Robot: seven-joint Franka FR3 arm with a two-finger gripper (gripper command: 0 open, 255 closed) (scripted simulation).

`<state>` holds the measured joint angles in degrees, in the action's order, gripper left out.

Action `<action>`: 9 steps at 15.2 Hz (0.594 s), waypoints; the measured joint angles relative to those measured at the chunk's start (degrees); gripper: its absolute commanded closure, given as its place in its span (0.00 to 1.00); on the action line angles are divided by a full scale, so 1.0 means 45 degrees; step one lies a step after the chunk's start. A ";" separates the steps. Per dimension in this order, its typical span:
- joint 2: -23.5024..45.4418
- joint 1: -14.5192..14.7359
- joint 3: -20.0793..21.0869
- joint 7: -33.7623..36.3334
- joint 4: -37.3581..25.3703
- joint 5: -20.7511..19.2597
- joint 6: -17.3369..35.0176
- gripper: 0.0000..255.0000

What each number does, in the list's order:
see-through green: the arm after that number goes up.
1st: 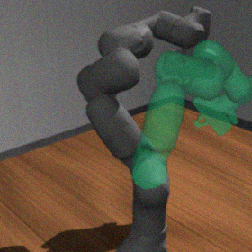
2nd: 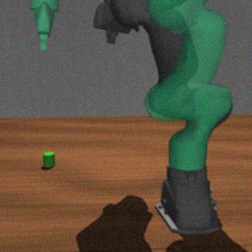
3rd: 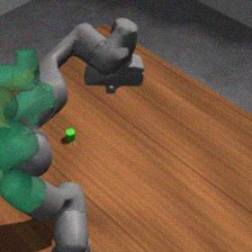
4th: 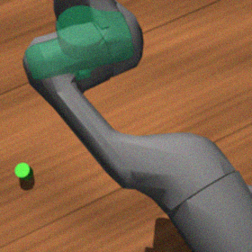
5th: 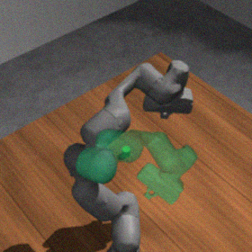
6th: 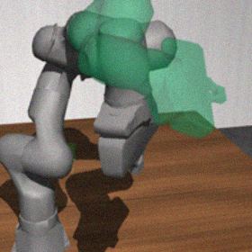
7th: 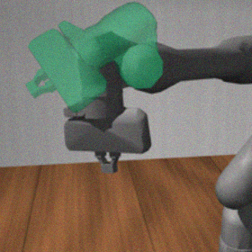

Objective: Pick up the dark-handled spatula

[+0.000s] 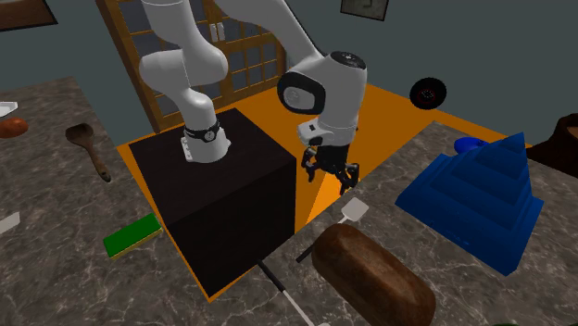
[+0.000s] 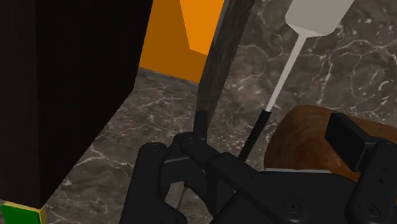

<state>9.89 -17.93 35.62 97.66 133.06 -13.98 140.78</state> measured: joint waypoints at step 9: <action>0.4185 0.1774 -0.2406 0.4974 -0.2703 -0.2800 0.0677 0.00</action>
<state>28.72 -9.95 24.80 120.04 120.90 -26.58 143.83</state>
